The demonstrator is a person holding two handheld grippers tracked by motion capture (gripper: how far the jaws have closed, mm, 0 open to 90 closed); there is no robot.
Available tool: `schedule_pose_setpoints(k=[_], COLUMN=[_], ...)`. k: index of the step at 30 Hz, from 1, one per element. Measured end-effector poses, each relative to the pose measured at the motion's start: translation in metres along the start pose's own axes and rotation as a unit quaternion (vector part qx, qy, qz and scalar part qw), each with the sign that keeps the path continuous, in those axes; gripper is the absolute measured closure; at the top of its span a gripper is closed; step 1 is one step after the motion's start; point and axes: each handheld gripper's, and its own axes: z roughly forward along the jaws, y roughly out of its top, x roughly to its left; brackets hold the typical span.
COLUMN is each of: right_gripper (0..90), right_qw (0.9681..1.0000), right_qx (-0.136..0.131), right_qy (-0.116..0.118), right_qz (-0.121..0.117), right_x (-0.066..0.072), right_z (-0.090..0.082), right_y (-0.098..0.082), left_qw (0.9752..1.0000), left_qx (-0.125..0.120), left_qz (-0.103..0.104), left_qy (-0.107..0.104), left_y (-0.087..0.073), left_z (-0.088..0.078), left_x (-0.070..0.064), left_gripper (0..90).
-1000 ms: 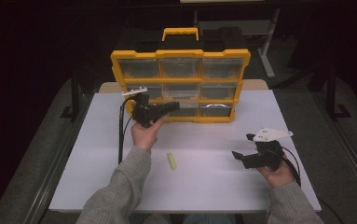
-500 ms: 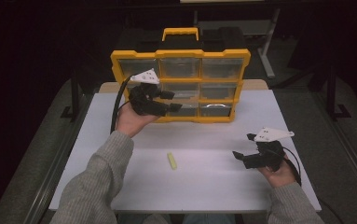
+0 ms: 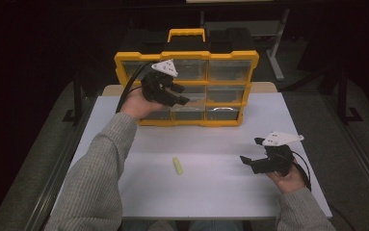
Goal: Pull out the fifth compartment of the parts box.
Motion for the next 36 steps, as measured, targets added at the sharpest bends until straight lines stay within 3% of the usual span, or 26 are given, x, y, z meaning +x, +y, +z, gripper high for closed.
schedule_pose_setpoints(k=[4, 8, 12, 25, 36], right_gripper=[13.6, 13.6, 13.6, 13.6, 13.7], right_qw=[1.0, 1.0, 1.0, 1.0, 1.0], right_qx=[0.0, 0.001, -0.001, 0.0, -0.002], right_qy=[0.0, 0.002, 0.002, 0.003, 0.003], right_qz=[-0.001, -0.002, -0.005, -0.006, -0.006], right_x=[0.0, 0.0, 0.0, 0.001, 0.0], right_z=[0.0, 0.001, 0.001, 0.001, 0.001], right_y=[0.0, 0.0, 0.0, 0.0, 0.0], left_qw=[0.9998, 0.9996, 0.9996, 0.9994, 0.9989], left_qx=[0.009, 0.022, 0.017, 0.027, 0.027], left_qz=[-0.011, -0.007, -0.016, -0.009, -0.001], left_qy=[-0.01, -0.015, -0.015, -0.019, -0.037], left_y=[-0.004, -0.006, -0.008, -0.01, -0.012], left_z=[0.008, 0.016, 0.021, 0.026, 0.023], left_x=[0.006, 0.01, 0.011, 0.013, 0.016], left_gripper=[52.6, 54.3, 56.5, 64.4, 68.8])
